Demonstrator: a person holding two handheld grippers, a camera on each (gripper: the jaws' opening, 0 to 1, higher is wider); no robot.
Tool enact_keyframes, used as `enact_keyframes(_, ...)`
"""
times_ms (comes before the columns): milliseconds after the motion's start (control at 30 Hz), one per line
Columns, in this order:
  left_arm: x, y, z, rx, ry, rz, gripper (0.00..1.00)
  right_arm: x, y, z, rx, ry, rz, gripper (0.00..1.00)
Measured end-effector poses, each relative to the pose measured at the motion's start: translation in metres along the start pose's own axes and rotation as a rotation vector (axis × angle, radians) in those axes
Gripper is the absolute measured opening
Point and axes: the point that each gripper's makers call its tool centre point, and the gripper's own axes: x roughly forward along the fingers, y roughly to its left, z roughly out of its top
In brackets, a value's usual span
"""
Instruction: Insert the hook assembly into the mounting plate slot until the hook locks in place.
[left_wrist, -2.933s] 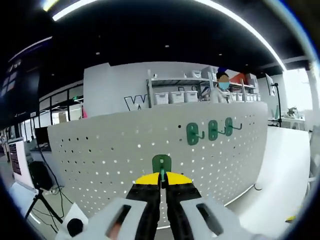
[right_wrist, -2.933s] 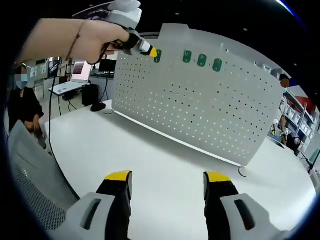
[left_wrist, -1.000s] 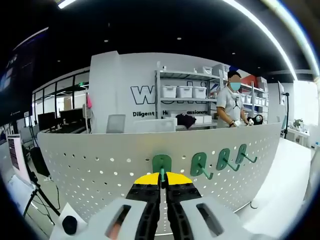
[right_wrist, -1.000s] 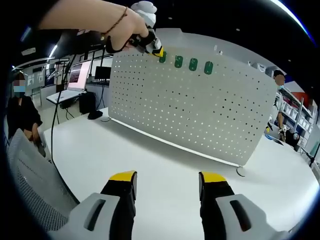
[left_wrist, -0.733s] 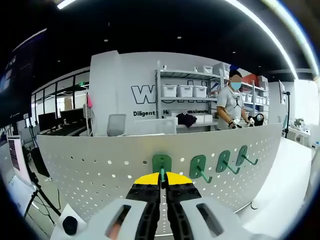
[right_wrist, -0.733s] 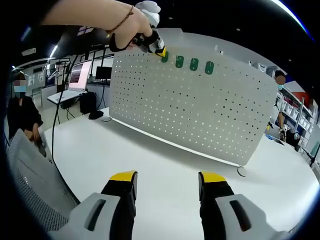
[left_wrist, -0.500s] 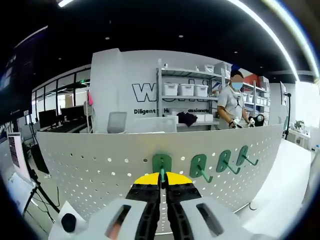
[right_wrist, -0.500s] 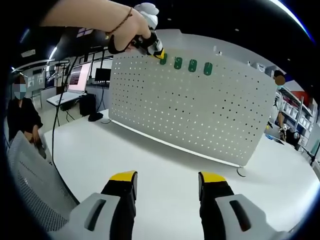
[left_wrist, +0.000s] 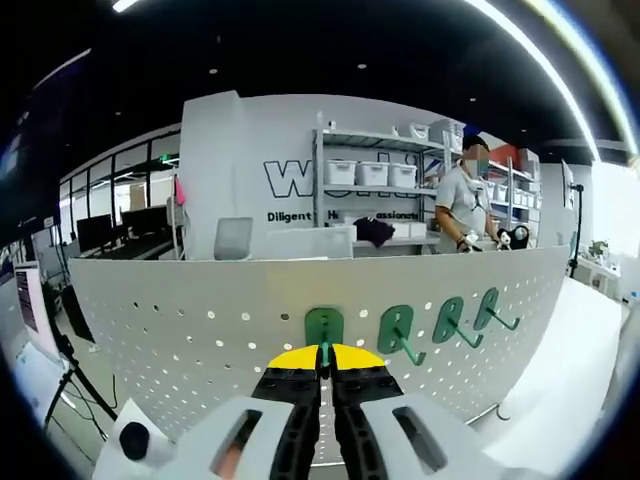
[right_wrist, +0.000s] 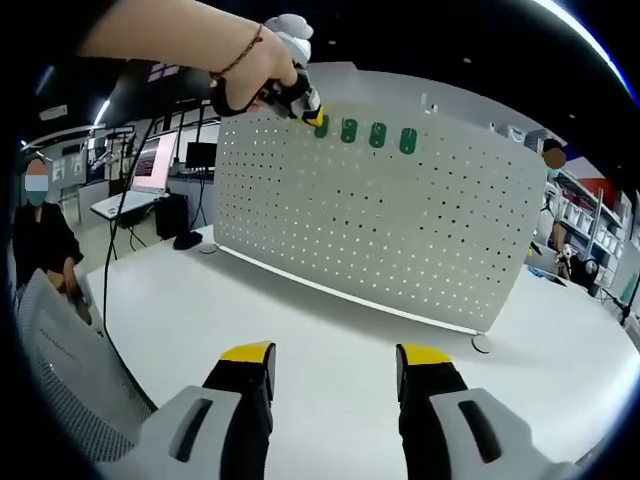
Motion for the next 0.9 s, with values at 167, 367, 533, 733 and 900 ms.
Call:
enact_keyframes(167, 0.001, 0.000, -0.001, -0.012, -0.003, 0.006, 0.02, 0.000, 0.000, 0.000, 0.000, 0.000, 0.002, 0.45)
enact_keyframes(367, 0.004, -0.001, -0.001, -0.026, -0.005, -0.006, 0.02, 0.001, 0.001, -0.001, -0.006, 0.006, 0.008, 0.45)
enact_keyframes(533, 0.004, -0.001, -0.003, -0.042, 0.016, -0.028, 0.03, 0.001, 0.000, -0.002, -0.007, 0.011, 0.001, 0.45)
enact_keyframes(733, 0.001, -0.002, -0.006, -0.048, 0.047, -0.067, 0.15, 0.002, 0.000, -0.003, -0.015, 0.018, 0.002, 0.45)
enact_keyframes(900, -0.012, 0.001, 0.004, -0.001, 0.014, -0.104, 0.30, 0.002, -0.001, -0.004, -0.014, 0.023, -0.004, 0.45)
